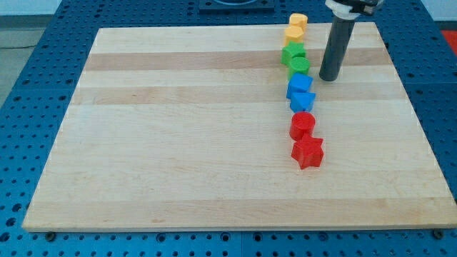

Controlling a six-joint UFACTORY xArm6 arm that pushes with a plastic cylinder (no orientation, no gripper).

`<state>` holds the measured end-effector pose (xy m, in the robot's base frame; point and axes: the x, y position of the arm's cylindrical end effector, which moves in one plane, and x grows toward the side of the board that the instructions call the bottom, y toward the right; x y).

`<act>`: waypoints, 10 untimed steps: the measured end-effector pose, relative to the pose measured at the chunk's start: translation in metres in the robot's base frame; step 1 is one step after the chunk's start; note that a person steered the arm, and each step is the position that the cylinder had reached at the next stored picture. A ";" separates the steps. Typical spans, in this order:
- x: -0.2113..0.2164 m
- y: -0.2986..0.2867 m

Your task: Move the blue cube to the top left of the board

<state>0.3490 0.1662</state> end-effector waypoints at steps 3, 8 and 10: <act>0.041 -0.042; 0.049 -0.215; 0.065 -0.281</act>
<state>0.4141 -0.1151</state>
